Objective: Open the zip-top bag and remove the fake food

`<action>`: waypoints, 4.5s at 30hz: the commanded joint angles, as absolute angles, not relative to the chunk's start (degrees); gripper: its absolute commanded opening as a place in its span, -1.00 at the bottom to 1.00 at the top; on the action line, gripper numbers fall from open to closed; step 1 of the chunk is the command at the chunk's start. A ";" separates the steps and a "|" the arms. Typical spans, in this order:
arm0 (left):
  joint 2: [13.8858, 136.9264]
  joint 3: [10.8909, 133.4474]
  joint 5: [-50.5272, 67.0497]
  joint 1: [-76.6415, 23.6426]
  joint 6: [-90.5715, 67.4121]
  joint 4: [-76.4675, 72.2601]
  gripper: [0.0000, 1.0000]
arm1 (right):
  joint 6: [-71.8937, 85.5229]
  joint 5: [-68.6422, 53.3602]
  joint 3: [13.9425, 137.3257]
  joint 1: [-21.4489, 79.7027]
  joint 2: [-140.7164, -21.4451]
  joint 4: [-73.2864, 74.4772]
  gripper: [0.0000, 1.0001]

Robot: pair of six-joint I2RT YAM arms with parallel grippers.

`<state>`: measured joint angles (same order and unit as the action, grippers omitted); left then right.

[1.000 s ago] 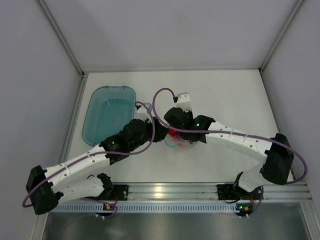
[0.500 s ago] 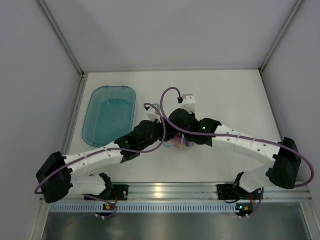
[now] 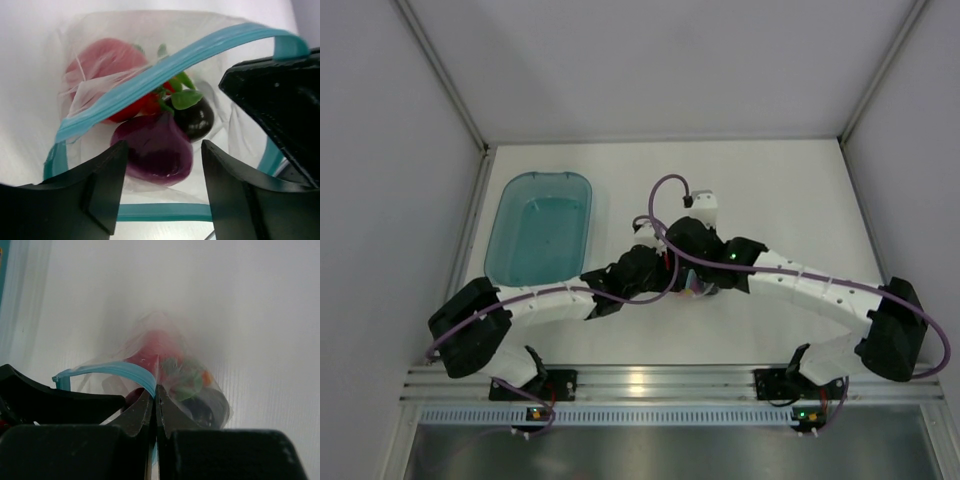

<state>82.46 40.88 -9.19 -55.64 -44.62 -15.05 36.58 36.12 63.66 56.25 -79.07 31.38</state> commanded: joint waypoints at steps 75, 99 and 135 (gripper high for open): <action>93.95 56.25 -4.48 -61.17 -38.93 11.16 0.86 | 44.12 8.79 42.81 53.00 -66.01 8.18 -1.00; 79.38 45.53 -7.65 -61.52 -38.32 -4.47 -1.00 | 30.77 19.51 50.44 52.91 -65.03 19.07 -1.00; 56.24 43.86 -25.40 -27.90 -36.12 19.68 -1.00 | 31.29 24.43 52.38 49.22 -67.85 23.12 -1.00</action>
